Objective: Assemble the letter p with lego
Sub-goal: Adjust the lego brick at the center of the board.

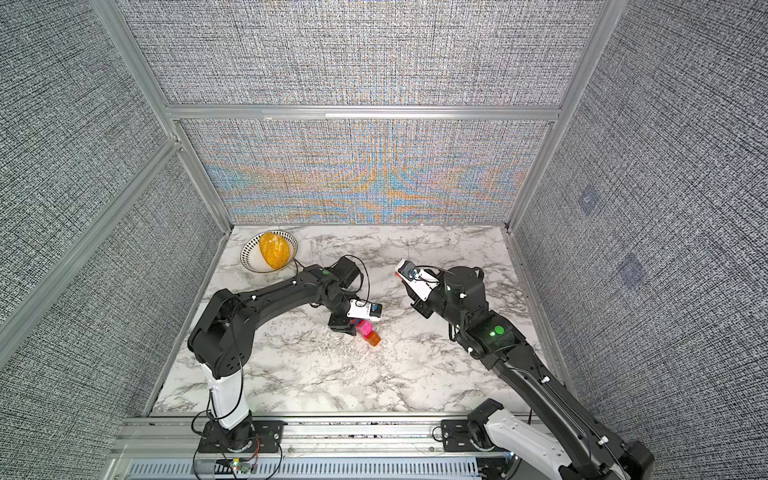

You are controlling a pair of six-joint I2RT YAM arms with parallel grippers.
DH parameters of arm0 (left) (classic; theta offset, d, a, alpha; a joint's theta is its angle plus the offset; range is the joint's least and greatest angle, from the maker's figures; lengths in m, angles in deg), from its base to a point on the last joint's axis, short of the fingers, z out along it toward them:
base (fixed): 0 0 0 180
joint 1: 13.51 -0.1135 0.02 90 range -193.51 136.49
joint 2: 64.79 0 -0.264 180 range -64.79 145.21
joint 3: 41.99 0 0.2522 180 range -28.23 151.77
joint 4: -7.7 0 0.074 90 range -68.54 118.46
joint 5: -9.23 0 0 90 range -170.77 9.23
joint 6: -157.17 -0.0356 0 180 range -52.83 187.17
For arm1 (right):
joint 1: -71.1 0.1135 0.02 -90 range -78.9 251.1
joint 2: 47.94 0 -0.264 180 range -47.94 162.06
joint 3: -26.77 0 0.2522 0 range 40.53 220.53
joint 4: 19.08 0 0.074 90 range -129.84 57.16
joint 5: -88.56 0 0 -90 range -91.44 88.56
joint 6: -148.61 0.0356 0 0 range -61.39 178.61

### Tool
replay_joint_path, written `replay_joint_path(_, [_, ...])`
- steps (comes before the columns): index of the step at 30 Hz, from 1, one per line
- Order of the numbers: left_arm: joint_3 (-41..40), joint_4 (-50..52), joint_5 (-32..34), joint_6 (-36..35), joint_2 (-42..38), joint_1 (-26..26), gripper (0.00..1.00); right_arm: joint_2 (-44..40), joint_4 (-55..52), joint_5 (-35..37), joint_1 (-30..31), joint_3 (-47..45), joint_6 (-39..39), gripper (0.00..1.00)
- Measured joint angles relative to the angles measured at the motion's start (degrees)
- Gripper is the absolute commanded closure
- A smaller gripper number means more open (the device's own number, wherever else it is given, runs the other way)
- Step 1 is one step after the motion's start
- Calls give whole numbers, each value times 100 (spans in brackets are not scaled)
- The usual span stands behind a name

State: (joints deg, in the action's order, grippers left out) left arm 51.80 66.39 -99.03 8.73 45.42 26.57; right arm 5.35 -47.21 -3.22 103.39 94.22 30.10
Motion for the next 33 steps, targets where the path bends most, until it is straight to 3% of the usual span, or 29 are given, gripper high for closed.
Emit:
replay_joint_path(13, [260, 0, -238, -9, 210, 0, 39, 90, -2, -2, 0, 0, -22, 100])
replay_joint_path(20, [254, 20, -297, -7, 238, 2, 44, 111, -7, -2, 0, 0, -22, 100])
replay_joint_path(29, [229, 107, -334, -2, 345, 68, 57, 122, -13, -4, 0, 0, -24, 100])
replay_joint_path(33, [227, 151, -337, 7, 345, 87, 78, 131, -35, -4, 0, 0, -26, 100])
